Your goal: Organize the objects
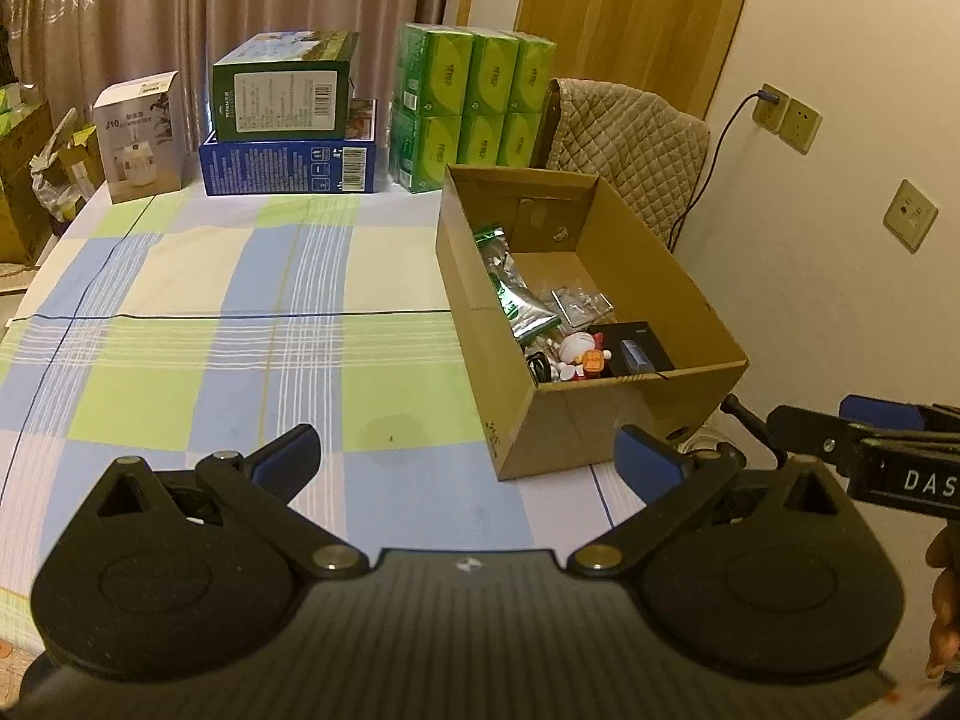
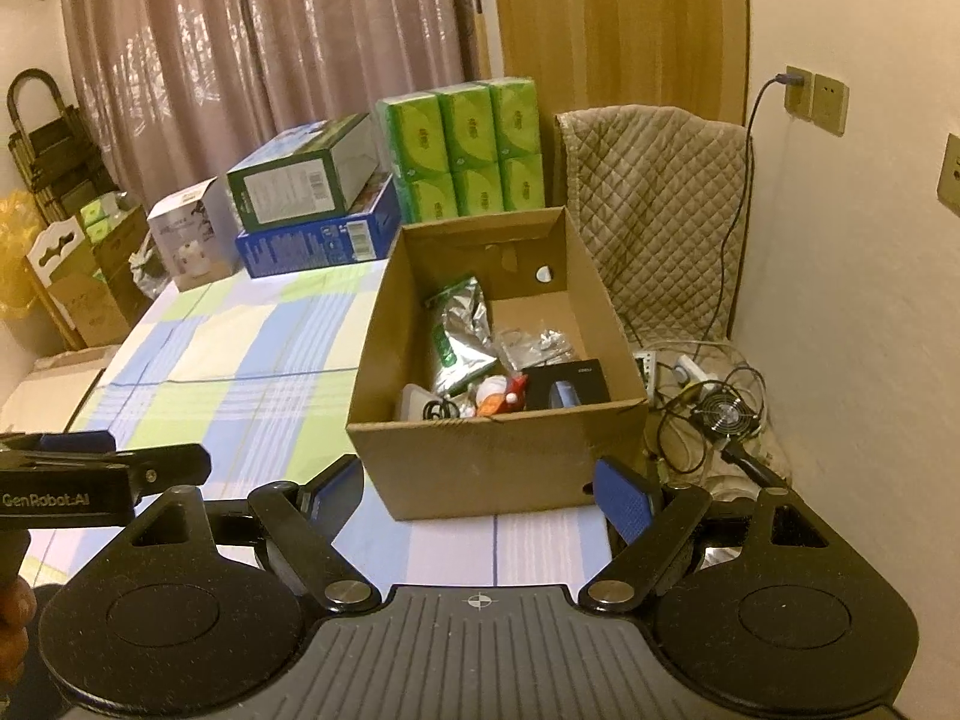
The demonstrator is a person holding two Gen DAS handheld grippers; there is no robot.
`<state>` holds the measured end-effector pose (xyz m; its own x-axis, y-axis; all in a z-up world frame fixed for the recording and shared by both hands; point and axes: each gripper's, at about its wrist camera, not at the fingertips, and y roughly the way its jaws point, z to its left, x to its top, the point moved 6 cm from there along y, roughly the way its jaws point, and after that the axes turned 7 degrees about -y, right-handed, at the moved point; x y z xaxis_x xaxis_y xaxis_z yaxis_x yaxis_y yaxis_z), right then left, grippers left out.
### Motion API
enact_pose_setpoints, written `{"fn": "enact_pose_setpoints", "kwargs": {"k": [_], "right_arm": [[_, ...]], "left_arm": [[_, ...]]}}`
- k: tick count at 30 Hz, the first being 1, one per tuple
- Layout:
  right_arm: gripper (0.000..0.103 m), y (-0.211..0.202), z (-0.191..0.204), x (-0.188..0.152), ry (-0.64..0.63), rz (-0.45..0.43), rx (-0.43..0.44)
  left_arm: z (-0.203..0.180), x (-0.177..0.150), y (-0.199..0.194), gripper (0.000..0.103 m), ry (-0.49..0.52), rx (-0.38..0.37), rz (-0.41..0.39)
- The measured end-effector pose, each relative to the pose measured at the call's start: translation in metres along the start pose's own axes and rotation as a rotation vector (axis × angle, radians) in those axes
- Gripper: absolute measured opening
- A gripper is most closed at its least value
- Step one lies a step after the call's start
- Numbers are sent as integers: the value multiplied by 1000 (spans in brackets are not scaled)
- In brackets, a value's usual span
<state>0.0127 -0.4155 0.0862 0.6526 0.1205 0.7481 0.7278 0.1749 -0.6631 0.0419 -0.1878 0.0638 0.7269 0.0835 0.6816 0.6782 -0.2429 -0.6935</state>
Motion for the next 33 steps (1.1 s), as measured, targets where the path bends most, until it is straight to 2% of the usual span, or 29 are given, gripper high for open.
{"fn": "enact_pose_setpoints", "kwargs": {"k": [16,33], "right_arm": [[81,0,8,-3,1,12,27],[81,6,6,-10,-11,27,14]], "left_arm": [[0,-13,-2,102,27,7,6],[-2,-17,1,102,31,3,15]]}}
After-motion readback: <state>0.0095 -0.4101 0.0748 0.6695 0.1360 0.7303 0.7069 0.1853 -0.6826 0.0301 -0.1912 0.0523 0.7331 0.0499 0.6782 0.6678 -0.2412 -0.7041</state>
